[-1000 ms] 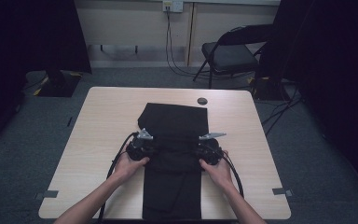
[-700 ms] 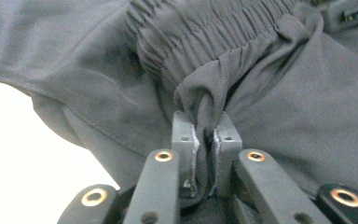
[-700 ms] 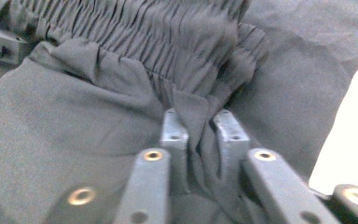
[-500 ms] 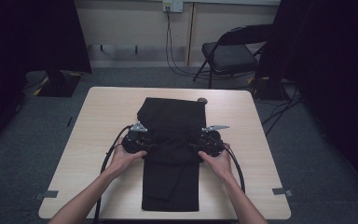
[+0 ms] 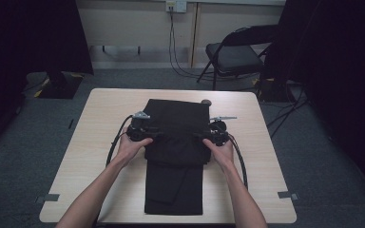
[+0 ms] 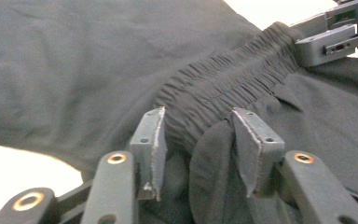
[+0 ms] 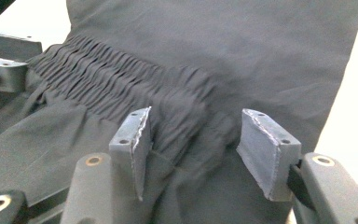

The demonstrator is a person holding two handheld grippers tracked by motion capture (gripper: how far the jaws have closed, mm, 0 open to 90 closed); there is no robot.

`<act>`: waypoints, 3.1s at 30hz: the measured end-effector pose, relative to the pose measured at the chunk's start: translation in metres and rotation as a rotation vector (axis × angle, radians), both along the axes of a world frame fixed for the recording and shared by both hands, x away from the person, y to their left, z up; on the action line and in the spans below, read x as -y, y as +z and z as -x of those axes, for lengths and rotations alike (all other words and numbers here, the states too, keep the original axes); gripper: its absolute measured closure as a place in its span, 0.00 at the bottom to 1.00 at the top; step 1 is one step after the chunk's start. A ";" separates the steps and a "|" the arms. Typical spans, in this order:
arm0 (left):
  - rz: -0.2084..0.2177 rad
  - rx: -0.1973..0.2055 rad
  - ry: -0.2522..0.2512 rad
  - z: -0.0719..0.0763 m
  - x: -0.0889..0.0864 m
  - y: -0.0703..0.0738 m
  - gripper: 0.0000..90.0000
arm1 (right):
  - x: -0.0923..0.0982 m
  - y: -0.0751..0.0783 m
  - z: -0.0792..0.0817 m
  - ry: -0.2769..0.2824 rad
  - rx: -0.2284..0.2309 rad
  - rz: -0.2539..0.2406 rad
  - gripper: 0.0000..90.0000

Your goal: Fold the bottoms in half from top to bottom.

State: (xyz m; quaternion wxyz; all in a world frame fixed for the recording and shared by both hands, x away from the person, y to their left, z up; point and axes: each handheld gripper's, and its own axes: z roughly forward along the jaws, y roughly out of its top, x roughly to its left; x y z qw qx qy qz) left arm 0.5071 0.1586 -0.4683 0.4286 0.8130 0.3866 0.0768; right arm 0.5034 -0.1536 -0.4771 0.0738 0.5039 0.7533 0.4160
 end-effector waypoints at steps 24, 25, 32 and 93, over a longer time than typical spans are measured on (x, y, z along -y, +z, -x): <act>0.058 0.091 -0.178 0.070 -0.011 0.023 0.68 | -0.012 0.053 0.068 0.185 0.182 0.022 0.81; 0.033 0.082 -0.200 0.074 -0.013 0.022 0.66 | -0.011 0.049 0.081 0.215 0.182 0.030 0.81; 0.111 0.094 -0.095 0.061 -0.034 0.032 0.64 | -0.011 0.032 0.108 0.260 0.178 0.048 0.80; -0.088 0.075 -0.335 0.121 -0.003 0.010 0.38 | -0.017 0.050 0.165 0.409 0.145 -0.020 0.57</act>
